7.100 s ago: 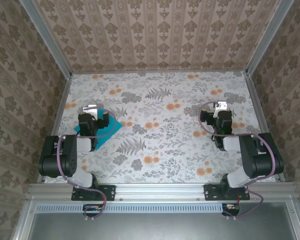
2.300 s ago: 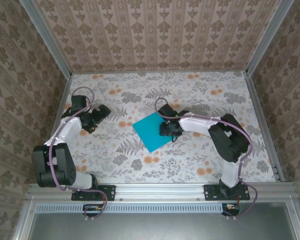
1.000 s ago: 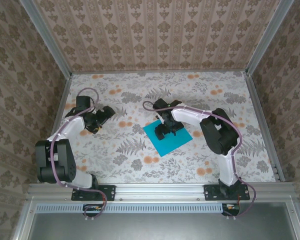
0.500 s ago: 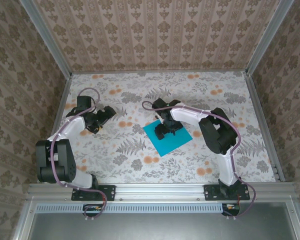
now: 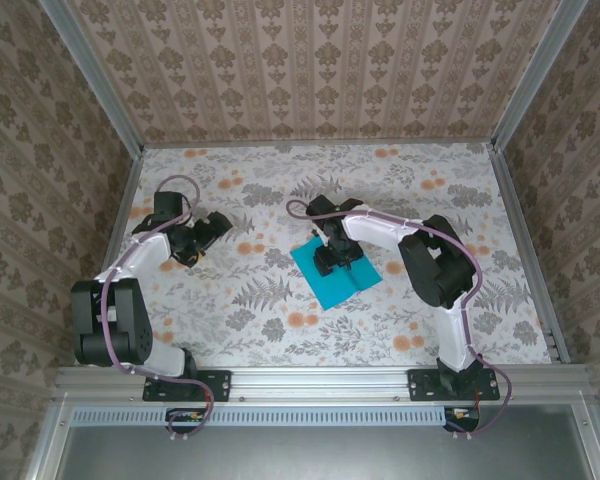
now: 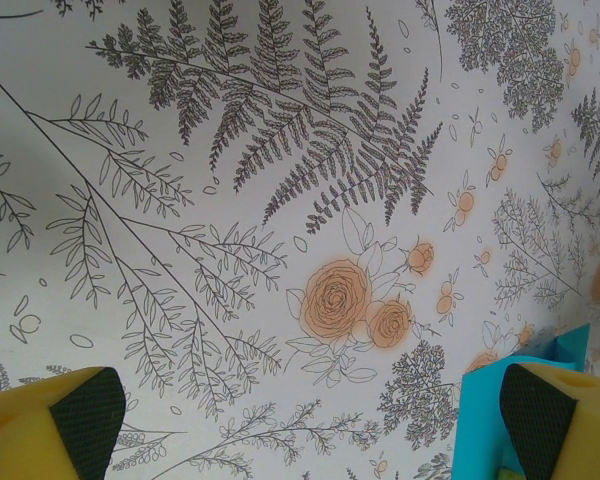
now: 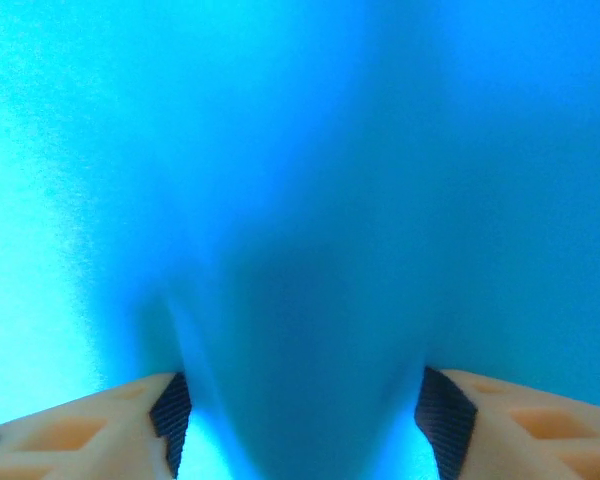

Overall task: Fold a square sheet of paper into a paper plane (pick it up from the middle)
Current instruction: Fold the square sheet of paper in half at the center of the table.

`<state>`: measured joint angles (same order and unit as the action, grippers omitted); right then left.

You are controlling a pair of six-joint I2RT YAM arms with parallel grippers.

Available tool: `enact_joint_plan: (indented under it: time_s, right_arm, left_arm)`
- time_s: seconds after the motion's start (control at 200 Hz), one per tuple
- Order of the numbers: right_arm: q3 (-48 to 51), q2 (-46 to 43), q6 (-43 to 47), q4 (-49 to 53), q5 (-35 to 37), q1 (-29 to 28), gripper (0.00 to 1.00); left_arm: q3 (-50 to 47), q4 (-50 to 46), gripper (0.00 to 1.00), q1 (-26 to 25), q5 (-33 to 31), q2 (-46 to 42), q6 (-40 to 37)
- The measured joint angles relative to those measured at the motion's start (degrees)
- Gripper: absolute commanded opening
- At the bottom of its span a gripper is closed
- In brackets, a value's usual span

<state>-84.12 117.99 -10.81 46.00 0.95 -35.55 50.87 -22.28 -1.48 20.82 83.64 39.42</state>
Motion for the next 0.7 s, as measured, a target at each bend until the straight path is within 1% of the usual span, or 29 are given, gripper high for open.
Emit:
enact_joint_plan:
  time_s: [0.06, 0.15, 0.255, 0.38, 0.525, 0.615, 0.7]
  right_arm:
    - [0.5, -0.5, -0.9, -0.7, -1.4, 0.5, 0.48]
    - [2.4, -1.8, -3.1, -3.0, -5.3, 1.5, 0.41]
    - [6.9, -4.8, -6.8, -8.0, -13.5, 3.4, 0.35]
    - [12.3, -8.7, -12.7, -16.4, -25.4, 6.1, 0.35]
    - [17.2, -12.1, -20.9, -28.2, -37.4, 9.1, 0.34]
    - [19.4, -12.7, -25.6, -35.5, -42.7, 10.5, 0.35]
    - [21.0, -12.7, -28.7, -39.8, -45.7, 11.3, 0.36]
  left_arm:
    - [-0.6, 1.0, 0.99, -0.1, 0.2, -0.3, 0.5]
    - [-2.6, 2.4, 0.99, -0.8, 0.4, -1.9, 1.4]
    - [-5.6, 4.4, 0.99, -2.7, 1.3, -5.3, 2.5]
    - [-8.7, 8.6, 0.99, -5.6, 3.1, -8.4, 4.2]
    - [-14.2, 16.6, 0.98, -9.0, 5.9, -10.5, 7.5]
    - [-16.2, 20.5, 0.95, -10.9, 7.1, -10.4, 9.6]
    - [-16.4, 23.8, 0.92, -12.3, 8.4, -9.4, 11.2]
